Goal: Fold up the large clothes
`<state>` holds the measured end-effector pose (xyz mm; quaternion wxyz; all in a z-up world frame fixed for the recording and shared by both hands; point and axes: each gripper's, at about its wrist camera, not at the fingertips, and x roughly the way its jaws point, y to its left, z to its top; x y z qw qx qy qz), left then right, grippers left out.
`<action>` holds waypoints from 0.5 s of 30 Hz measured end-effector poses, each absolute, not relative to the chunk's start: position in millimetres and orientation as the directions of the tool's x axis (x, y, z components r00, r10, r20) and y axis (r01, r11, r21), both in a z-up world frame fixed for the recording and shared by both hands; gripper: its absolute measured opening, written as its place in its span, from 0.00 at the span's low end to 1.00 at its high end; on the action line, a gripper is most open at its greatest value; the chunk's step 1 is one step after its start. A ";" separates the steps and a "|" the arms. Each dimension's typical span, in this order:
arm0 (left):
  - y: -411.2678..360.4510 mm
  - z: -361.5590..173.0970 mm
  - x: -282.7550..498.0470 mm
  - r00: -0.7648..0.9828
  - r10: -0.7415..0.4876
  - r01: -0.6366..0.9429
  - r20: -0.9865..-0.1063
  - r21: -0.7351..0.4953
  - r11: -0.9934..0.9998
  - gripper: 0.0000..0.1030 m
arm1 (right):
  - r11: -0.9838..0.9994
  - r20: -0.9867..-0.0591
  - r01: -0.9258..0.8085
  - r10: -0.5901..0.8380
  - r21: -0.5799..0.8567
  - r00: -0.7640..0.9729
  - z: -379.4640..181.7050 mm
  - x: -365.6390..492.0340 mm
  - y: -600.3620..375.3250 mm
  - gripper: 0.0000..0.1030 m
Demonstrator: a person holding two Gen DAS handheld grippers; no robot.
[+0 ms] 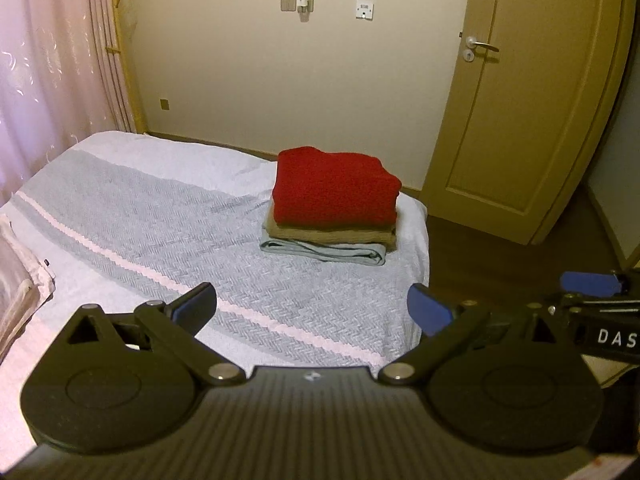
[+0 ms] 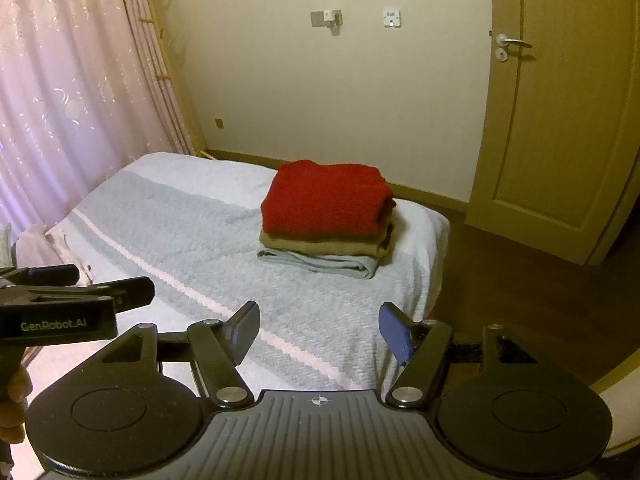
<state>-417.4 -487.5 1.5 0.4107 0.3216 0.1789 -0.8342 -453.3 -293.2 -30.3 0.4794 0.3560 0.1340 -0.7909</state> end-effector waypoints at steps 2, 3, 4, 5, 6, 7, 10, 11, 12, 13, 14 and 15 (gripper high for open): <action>-487.5 1.6 -418.0 -0.456 -0.574 0.802 -0.680 -0.033 -0.597 0.98 | -0.503 -0.691 0.855 -0.663 0.128 -0.287 -29.5 -453.0 -293.6 0.62; -487.6 1.9 -418.1 -0.457 -0.575 0.801 -0.679 -0.032 -0.598 0.97 | -0.502 -0.690 0.855 -0.664 0.129 -0.286 -29.4 -453.1 -293.7 0.62; -487.1 2.5 -417.6 -0.457 -0.576 0.801 -0.678 -0.032 -0.598 0.97 | -0.502 -0.690 0.855 -0.665 0.129 -0.286 -29.4 -452.5 -293.0 0.62; -486.7 3.0 -417.6 -0.459 -0.576 0.800 -0.677 -0.032 -0.599 0.98 | -0.502 -0.690 0.855 -0.665 0.130 -0.286 -29.2 -452.2 -293.0 0.62; -486.0 3.5 -417.5 -0.461 -0.576 0.798 -0.675 -0.032 -0.602 0.98 | -0.503 -0.689 0.854 -0.666 0.130 -0.287 -28.7 -451.9 -292.6 0.62; -486.2 3.9 -417.8 -0.461 -0.577 0.798 -0.674 -0.029 -0.603 0.98 | -0.504 -0.688 0.854 -0.666 0.130 -0.289 -28.2 -452.0 -292.7 0.62; -485.8 4.8 -417.2 -0.464 -0.579 0.796 -0.670 -0.029 -0.605 0.98 | -0.503 -0.682 0.854 -0.672 0.132 -0.290 -26.8 -454.0 -294.2 0.62; -485.6 5.4 -417.2 -0.465 -0.578 0.795 -0.670 -0.029 -0.606 0.98 | -0.502 -0.681 0.855 -0.673 0.132 -0.290 -26.0 -454.2 -294.6 0.62; -485.4 5.7 -416.9 -0.467 -0.579 0.794 -0.669 -0.029 -0.607 0.98 | -0.500 -0.678 0.856 -0.675 0.132 -0.290 -25.1 -454.1 -294.4 0.62; -485.2 5.9 -416.8 -0.468 -0.579 0.794 -0.668 -0.028 -0.608 0.98 | -0.500 -0.676 0.856 -0.677 0.133 -0.291 -24.4 -453.9 -294.1 0.62; -484.8 6.1 -416.9 -0.468 -0.579 0.793 -0.668 -0.028 -0.609 0.98 | -0.501 -0.676 0.855 -0.677 0.131 -0.292 -23.7 -453.5 -293.8 0.62; -484.3 6.1 -417.0 -0.470 -0.578 0.792 -0.667 -0.028 -0.610 0.98 | -0.501 -0.675 0.855 -0.677 0.131 -0.293 -23.2 -453.4 -293.6 0.62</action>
